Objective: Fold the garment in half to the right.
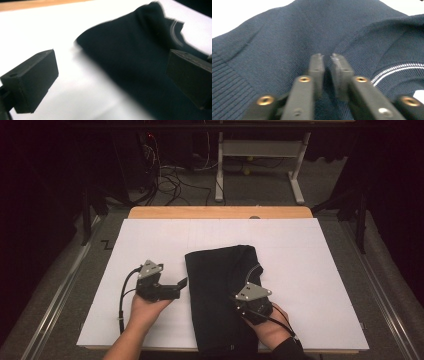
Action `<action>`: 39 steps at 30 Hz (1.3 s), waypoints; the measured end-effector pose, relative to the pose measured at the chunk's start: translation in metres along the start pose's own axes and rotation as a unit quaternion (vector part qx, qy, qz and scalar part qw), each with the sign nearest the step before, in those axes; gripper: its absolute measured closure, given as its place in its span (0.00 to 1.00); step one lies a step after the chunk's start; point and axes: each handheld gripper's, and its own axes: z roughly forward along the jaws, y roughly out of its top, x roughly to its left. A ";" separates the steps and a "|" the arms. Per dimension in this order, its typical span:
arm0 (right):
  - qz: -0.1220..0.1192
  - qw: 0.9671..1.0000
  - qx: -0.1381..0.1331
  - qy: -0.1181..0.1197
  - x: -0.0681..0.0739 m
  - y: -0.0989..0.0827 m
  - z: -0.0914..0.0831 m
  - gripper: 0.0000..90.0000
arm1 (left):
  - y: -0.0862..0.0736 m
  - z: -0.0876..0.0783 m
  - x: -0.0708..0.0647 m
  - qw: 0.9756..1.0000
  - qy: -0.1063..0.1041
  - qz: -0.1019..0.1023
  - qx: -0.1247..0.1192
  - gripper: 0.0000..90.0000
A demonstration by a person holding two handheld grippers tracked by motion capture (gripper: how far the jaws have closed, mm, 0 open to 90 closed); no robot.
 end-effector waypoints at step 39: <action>0.108 0.993 -0.018 -0.036 -0.053 -0.082 -0.048 0.97 | -0.039 -0.030 0.018 1.000 0.005 0.000 -0.026 0.00</action>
